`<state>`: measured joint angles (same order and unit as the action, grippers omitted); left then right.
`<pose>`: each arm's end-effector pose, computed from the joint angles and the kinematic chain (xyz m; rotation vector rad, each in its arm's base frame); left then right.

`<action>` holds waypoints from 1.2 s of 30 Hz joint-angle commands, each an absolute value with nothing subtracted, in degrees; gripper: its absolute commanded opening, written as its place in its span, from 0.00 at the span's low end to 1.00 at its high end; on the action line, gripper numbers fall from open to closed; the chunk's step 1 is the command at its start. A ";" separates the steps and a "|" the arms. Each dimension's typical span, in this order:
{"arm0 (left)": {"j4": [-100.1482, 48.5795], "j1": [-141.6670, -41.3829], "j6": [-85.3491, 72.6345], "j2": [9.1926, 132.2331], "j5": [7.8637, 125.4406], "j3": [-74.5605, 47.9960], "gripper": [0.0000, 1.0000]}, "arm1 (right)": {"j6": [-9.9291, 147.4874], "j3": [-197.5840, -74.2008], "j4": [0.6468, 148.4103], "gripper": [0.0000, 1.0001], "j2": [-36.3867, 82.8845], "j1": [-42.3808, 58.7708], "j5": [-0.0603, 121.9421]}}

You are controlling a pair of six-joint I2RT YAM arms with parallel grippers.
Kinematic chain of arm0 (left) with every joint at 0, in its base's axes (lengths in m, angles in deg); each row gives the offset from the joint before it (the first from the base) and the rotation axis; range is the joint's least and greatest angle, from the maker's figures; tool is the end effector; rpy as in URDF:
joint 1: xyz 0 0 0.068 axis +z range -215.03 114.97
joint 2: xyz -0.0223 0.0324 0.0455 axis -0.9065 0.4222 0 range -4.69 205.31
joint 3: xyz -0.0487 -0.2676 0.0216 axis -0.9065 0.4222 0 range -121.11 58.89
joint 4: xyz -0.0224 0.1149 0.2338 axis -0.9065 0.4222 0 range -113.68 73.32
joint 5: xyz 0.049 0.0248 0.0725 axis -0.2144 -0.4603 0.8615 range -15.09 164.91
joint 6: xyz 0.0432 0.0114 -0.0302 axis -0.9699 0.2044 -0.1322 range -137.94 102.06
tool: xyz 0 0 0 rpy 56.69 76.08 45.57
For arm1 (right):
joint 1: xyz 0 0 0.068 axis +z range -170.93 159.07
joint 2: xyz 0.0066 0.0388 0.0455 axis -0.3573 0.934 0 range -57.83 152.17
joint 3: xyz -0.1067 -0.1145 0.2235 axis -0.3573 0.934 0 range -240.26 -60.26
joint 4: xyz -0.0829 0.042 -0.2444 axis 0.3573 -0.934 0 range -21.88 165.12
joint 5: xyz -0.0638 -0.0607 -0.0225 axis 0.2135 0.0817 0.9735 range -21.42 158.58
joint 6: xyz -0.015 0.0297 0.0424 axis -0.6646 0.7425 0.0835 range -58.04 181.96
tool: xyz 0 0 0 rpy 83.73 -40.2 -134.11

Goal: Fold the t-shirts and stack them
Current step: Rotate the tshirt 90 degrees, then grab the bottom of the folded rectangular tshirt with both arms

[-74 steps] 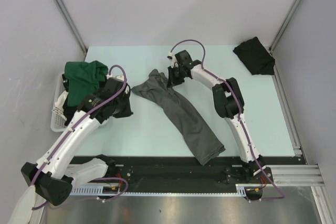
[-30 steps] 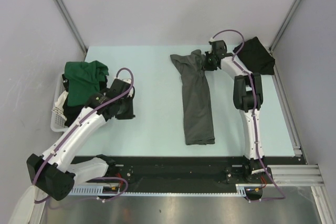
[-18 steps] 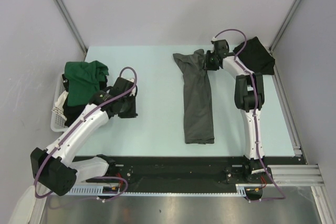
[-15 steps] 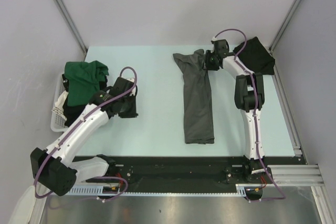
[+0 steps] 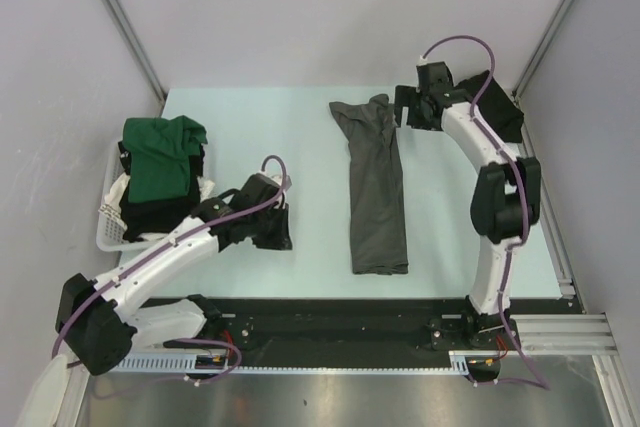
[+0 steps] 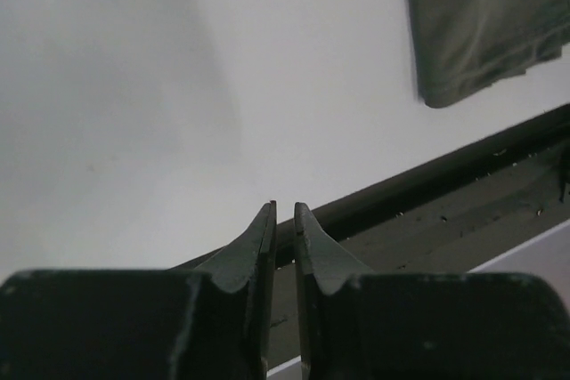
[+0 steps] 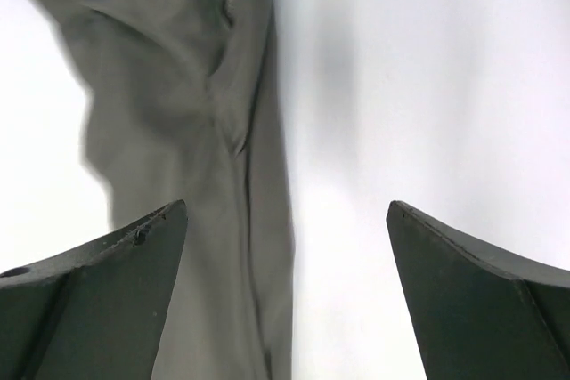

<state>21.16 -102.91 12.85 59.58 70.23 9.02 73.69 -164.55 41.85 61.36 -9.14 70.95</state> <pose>0.1667 -0.1335 0.2544 0.1972 2.6910 -0.5097 0.4643 0.0954 0.2574 0.0177 2.4154 0.1392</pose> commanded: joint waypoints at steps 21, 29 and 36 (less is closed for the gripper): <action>-9.96 -124.00 21.35 78.45 63.75 11.60 0.37 | 83.50 -143.84 18.71 1.00 10.38 0.51 94.42; -12.43 -124.00 19.77 85.38 64.28 8.27 0.40 | 83.94 -143.93 12.91 1.00 5.19 0.34 95.39; -11.90 -124.09 17.49 90.57 65.16 3.70 0.41 | 83.59 -143.84 10.00 0.99 4.05 0.34 95.39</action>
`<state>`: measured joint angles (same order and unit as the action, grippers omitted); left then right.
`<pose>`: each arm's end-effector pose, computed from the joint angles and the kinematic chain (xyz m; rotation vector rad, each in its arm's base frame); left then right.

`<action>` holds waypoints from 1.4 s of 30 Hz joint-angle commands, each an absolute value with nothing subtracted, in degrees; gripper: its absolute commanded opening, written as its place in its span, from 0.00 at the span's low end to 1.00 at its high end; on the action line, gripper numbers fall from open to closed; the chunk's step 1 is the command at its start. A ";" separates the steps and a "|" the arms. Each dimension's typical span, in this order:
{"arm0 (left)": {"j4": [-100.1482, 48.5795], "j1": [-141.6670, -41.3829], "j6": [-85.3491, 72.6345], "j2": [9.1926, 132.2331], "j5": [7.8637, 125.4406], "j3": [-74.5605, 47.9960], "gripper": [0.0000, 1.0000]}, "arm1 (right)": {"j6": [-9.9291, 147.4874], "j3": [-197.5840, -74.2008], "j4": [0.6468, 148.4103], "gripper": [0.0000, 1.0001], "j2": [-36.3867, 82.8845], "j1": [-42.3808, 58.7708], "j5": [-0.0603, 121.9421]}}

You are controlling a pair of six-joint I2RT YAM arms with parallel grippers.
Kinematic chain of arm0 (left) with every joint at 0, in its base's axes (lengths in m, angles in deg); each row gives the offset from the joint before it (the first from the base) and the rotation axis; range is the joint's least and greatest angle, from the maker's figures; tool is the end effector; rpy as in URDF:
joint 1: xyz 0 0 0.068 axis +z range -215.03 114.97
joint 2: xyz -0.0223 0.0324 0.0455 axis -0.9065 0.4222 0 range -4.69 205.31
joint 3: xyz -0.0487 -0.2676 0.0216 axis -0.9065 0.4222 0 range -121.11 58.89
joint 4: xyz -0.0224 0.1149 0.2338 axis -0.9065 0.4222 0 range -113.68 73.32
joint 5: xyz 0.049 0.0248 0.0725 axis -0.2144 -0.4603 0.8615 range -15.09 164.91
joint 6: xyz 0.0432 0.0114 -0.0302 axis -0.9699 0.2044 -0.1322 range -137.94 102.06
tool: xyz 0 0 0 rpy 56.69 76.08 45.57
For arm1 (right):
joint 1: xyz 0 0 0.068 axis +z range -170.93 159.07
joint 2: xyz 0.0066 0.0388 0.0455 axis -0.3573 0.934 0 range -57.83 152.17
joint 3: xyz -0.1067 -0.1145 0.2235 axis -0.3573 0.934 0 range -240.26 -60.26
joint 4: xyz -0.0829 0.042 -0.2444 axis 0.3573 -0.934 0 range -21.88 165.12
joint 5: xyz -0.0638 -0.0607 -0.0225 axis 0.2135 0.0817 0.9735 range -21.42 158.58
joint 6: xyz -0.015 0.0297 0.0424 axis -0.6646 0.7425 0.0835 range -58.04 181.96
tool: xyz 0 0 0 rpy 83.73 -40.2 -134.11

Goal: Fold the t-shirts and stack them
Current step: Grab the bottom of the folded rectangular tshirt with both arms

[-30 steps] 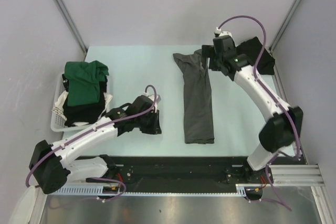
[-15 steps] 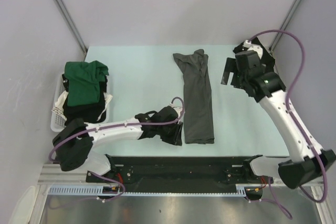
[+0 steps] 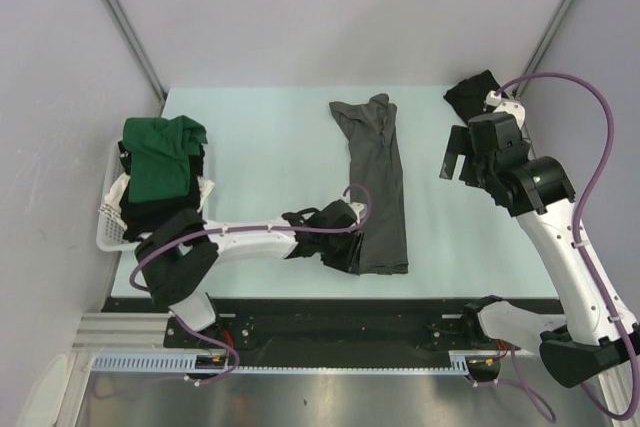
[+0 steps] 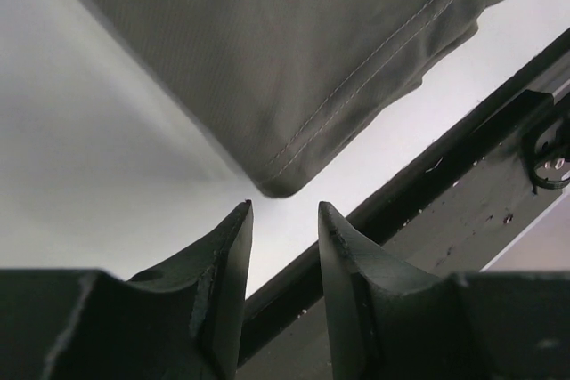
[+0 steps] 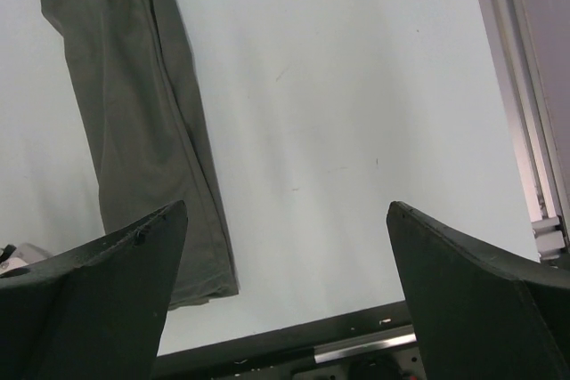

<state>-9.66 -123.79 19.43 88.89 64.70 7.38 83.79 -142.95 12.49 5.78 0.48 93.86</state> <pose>0.1602 -0.2763 0.1669 0.5876 2.7051 -0.7928 0.1838 0.0558 0.4137 0.2232 2.2348 -0.1127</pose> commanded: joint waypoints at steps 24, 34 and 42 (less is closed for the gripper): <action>-4.62 -124.09 14.85 93.48 66.73 -1.14 0.43 | 82.44 -142.26 12.63 1.00 7.38 -0.01 94.16; -4.25 -124.09 15.64 94.71 67.36 0.70 0.45 | 81.74 -139.89 14.30 1.00 7.03 -0.36 93.63; -6.80 -124.09 16.43 97.52 66.21 -0.08 0.44 | 80.16 -139.89 12.73 1.00 5.89 -0.98 93.19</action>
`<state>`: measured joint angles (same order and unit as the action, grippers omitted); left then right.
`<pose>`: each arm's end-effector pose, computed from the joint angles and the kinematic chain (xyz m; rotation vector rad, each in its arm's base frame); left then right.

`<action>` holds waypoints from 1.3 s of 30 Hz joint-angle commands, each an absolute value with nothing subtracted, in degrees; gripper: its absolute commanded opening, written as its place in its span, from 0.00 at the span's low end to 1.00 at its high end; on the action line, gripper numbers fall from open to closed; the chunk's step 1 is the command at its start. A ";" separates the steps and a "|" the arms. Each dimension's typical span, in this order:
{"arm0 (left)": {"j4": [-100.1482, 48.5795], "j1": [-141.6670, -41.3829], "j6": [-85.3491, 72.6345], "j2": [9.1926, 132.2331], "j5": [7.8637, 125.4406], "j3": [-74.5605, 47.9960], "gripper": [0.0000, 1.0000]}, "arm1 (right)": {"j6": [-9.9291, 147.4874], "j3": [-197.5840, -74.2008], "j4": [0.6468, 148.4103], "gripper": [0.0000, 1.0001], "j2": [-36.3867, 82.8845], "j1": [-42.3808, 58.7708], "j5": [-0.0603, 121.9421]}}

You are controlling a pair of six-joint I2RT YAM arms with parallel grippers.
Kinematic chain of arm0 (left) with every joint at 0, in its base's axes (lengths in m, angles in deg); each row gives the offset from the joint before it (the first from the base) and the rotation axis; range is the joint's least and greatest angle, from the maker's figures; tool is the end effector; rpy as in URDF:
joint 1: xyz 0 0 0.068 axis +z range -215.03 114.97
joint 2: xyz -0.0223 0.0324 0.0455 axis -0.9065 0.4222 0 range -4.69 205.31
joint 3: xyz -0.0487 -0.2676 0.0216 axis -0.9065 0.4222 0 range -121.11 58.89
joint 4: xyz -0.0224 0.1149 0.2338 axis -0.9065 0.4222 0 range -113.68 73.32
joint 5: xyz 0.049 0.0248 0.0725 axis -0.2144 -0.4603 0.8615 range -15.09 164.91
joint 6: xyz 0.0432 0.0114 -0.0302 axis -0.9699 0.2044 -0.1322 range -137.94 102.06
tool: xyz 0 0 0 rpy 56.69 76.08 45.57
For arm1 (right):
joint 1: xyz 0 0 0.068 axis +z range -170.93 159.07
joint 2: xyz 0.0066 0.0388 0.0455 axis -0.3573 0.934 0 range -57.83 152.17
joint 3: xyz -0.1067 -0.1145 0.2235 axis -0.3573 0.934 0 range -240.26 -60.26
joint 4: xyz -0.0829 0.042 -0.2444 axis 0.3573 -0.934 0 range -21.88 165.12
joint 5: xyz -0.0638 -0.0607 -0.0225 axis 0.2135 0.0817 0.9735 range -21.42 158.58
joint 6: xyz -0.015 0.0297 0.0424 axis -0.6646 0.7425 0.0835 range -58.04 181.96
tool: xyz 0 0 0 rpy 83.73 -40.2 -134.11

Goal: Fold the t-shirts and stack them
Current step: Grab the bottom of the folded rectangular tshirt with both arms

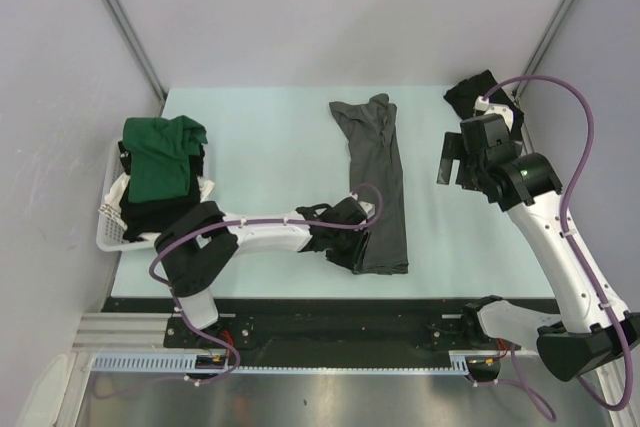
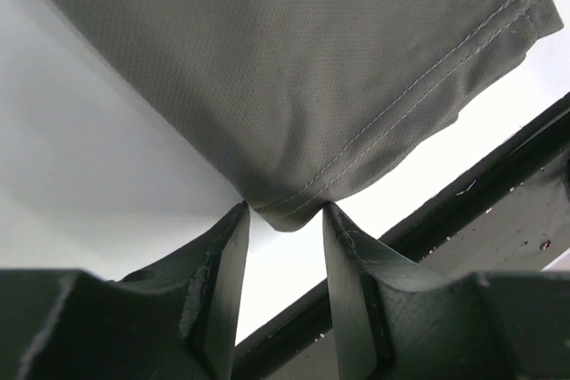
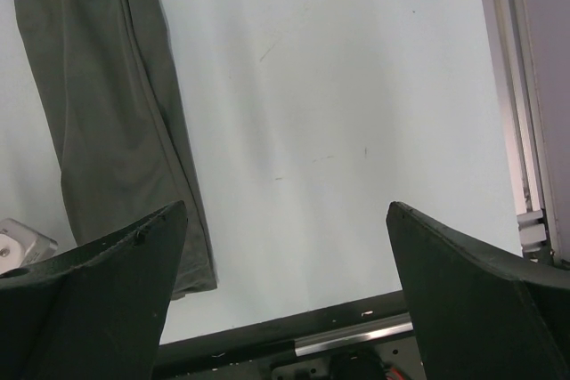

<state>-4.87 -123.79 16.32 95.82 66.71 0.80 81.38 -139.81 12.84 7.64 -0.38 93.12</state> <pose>0.1730 -0.2951 0.1563 0.6497 2.7477 -0.6645 0.1965 0.0579 0.3922 0.1693 2.3162 -0.1710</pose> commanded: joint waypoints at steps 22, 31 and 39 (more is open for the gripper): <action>-3.47 -124.09 14.93 99.90 66.30 -2.64 0.00 | 86.39 -129.18 13.51 1.00 2.47 -0.90 81.26; -2.24 -124.09 14.76 97.35 67.00 -1.85 0.00 | 95.53 -115.39 17.81 1.00 -3.60 -0.19 75.01; -1.27 -124.09 14.93 96.03 67.00 -1.41 0.00 | 101.24 -103.52 25.72 1.00 -6.59 1.04 69.20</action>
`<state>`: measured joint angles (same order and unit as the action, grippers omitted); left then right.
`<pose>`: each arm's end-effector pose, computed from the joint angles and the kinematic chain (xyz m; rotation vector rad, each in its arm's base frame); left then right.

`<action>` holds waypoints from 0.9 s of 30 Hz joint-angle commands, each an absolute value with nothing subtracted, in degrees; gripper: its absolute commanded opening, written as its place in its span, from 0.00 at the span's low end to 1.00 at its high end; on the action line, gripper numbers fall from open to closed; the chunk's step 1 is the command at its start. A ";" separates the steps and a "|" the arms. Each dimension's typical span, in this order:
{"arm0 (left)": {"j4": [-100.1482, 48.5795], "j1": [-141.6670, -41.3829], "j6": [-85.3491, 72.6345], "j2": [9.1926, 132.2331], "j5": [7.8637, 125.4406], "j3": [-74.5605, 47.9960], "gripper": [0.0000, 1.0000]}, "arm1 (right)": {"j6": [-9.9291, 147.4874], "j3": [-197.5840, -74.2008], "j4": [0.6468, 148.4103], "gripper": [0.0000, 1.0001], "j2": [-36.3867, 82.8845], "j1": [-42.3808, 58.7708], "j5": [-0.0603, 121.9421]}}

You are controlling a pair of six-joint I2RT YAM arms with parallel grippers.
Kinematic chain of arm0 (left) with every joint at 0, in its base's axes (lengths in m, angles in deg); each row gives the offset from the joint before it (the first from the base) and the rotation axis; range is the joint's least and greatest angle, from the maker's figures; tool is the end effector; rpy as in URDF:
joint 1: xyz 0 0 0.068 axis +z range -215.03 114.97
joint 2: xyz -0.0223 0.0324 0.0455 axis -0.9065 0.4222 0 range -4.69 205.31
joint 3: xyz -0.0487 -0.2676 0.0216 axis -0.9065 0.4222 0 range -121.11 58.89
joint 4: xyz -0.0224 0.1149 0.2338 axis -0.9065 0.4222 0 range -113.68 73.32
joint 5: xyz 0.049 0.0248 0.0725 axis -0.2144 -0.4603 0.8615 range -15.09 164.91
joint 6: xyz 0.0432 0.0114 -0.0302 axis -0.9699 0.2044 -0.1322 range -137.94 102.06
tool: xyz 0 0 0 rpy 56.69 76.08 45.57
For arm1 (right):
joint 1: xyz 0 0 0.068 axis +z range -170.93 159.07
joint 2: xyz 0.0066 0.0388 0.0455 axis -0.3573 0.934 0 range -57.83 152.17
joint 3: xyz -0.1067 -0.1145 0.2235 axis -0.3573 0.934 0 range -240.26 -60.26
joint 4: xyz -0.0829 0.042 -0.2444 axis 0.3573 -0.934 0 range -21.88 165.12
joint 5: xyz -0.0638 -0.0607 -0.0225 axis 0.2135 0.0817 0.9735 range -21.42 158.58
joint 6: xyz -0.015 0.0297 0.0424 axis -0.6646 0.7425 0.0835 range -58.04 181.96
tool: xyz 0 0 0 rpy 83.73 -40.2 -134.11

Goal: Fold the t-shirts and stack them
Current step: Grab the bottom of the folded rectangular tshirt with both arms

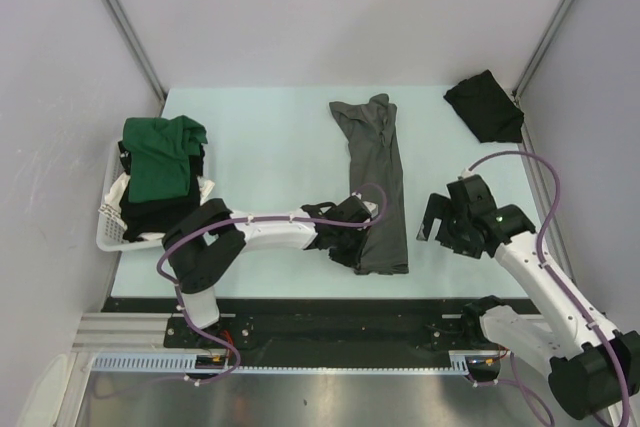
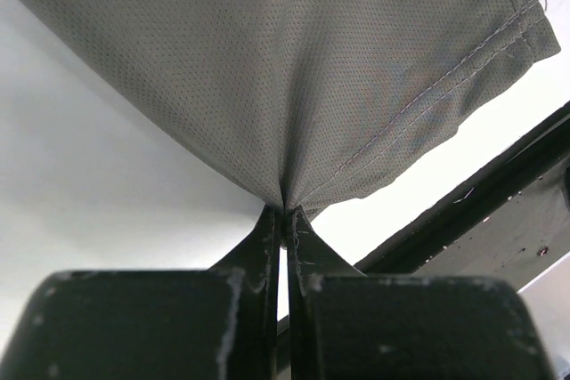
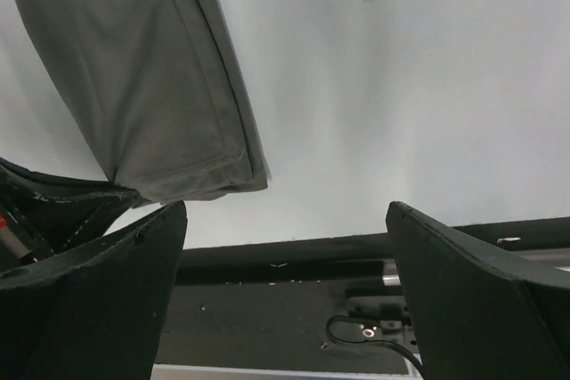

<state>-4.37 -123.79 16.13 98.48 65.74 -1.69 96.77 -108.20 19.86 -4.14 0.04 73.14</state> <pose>0.1779 -0.3044 0.1526 0.6632 2.7631 -0.6721 0.1565 0.0570 0.2657 0.3461 2.6265 0.2270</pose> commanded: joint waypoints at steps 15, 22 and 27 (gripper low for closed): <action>2.25 -124.17 13.62 96.91 67.00 -5.27 0.00 | 107.75 -92.52 41.36 0.92 -4.05 7.80 67.35; 2.33 -124.18 13.79 97.44 66.48 -5.71 0.00 | 109.86 -89.70 43.13 0.89 -2.20 10.71 68.40; 2.60 -124.18 13.79 96.91 66.48 -5.62 0.00 | 110.74 -88.56 43.40 0.89 -1.76 11.41 68.58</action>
<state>1.62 -123.79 14.99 98.02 66.71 -3.61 108.90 -89.16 41.19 -2.09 10.86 67.22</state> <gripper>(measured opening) 0.011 0.894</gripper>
